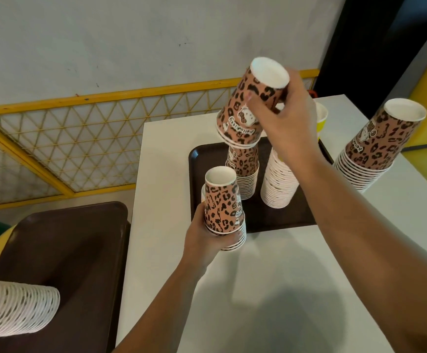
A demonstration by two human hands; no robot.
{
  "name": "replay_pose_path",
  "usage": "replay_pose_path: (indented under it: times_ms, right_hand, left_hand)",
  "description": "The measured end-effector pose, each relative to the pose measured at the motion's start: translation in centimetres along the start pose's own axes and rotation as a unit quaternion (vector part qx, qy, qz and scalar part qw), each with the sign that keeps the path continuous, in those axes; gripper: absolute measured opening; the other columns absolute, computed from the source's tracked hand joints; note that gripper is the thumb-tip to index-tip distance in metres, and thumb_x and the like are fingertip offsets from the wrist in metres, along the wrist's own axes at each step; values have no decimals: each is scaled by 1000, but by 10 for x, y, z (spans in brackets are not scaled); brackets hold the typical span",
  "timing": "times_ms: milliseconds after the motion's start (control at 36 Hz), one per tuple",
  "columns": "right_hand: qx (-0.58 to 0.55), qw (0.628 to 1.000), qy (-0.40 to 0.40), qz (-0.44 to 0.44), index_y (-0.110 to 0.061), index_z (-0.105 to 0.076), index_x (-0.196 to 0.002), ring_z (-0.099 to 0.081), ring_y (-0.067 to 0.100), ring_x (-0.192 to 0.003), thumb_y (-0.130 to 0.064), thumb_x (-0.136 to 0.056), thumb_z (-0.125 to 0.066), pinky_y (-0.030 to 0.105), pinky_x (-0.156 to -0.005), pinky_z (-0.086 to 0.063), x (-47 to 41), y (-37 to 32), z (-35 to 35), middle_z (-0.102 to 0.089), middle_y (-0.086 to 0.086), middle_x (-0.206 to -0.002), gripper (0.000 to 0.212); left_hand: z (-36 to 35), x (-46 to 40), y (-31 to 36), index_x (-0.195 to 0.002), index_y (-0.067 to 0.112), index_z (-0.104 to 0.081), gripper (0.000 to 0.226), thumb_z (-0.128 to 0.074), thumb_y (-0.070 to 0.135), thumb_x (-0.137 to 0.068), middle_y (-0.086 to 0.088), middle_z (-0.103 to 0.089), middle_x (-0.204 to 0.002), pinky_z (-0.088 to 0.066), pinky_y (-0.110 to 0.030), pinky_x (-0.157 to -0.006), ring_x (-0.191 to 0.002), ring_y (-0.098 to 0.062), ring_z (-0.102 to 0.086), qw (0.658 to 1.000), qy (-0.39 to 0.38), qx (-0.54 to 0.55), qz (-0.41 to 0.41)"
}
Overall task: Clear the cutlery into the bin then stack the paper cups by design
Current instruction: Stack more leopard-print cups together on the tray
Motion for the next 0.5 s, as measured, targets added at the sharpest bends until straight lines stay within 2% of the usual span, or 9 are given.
replay_pose_path:
  times_ms: [56, 139, 222, 361, 444, 500]
  right_hand:
    - [34, 999, 14, 18, -12, -43, -128, -54, 6, -108, -30, -82, -67, 10, -84, -46, -8, 1, 0, -57, -1, -121, 56]
    - [88, 996, 3, 21, -9, -36, -131, -52, 15, -115, -28, -84, -65, 15, -84, -44, -11, 12, -12, -52, 4, -127, 58]
    - [137, 989, -45, 14, -6, -28, -136, -46, 20, -121, -19, -87, -60, 10, -84, -33, -5, 26, -31, -45, 11, -133, 60]
    - [212, 969, -123, -18, -9, -12, -146, -43, 28, -126, -16, -91, -54, 32, -97, -39, 8, 54, -54, -35, 17, -140, 69]
    - [251, 949, -185, -45, -9, -1, -148, -38, 28, -131, -20, -91, -55, 36, -105, -33, 18, 72, -63, -24, 15, -148, 79]
    - [228, 954, -188, -47, -10, -2, -148, -31, 25, -137, -25, -91, -57, 36, -109, -27, 24, 72, -61, -18, 11, -153, 81]
  left_hand:
    - [0, 0, 0, -126, 30, -51, 96, -86, 40, -37, 12, -67, -113, -53, -40, -94, -107, -8, -63, 1000, 0, -2, 2]
    - [-1, 0, 1, -124, 33, -51, 95, -86, 40, -35, 14, -67, -112, -53, -38, -94, -105, -7, -63, 1000, -2, 2, 6]
    - [-1, -1, 3, -119, 38, -52, 90, -85, 41, -35, 17, -67, -109, -54, -33, -92, -102, -3, -63, 1000, -4, 4, 9]
    - [-3, -3, 5, -122, 34, -52, 93, -86, 38, -36, 13, -67, -113, -53, -39, -94, -106, -6, -63, 1000, -9, 7, 6]
    - [-3, -3, 5, -123, 33, -51, 93, -86, 37, -37, 12, -67, -113, -52, -41, -95, -107, -8, -62, 1000, -12, 9, 5]
    - [-3, -2, 7, -118, 37, -52, 88, -85, 38, -36, 14, -67, -111, -53, -36, -93, -105, -5, -63, 1000, -11, 9, 5]
Point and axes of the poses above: each hand's wrist, its own x-axis away from the middle knuckle, its own z-axis out of the back of the hand, y = z × x, the point moved 10 cm from there along -x, towards the middle knuckle
